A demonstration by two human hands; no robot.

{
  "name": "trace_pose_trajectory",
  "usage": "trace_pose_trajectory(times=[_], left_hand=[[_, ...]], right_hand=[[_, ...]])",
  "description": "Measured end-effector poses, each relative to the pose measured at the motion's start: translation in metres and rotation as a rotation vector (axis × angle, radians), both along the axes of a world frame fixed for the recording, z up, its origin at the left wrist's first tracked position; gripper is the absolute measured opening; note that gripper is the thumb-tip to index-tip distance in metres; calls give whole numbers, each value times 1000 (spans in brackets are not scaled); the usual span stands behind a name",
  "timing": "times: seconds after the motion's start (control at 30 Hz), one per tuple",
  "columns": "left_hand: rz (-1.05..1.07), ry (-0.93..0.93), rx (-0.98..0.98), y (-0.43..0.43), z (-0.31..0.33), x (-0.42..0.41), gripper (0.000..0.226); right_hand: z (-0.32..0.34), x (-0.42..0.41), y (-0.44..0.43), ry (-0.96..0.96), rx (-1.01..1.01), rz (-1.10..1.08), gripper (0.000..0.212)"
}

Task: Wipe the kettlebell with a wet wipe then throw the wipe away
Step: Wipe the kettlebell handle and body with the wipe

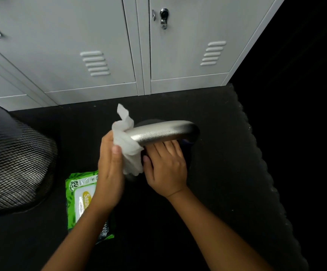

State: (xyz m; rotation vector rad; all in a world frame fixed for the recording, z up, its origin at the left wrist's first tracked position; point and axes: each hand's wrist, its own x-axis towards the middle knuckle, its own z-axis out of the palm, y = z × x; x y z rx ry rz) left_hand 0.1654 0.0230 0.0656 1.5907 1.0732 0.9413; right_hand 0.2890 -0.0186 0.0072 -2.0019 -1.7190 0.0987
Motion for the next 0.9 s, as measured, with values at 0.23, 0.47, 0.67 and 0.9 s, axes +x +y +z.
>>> trace_pose_trajectory(times=[0.23, 0.47, 0.67, 0.9], left_hand=[[-152, 206, -216, 54, 19, 5, 34], [-35, 141, -361, 49, 7, -1, 48], [-227, 555, -38, 60, 8, 7, 21], [270, -91, -215, -18, -11, 18, 40]], right_hand=[[-2, 0, -1, 14, -12, -19, 37], [0, 0, 0, 20, 2, -1, 33], [-4, 0, -1, 2, 55, -13, 25], [-2, 0, 0, -5, 100, -21, 24]])
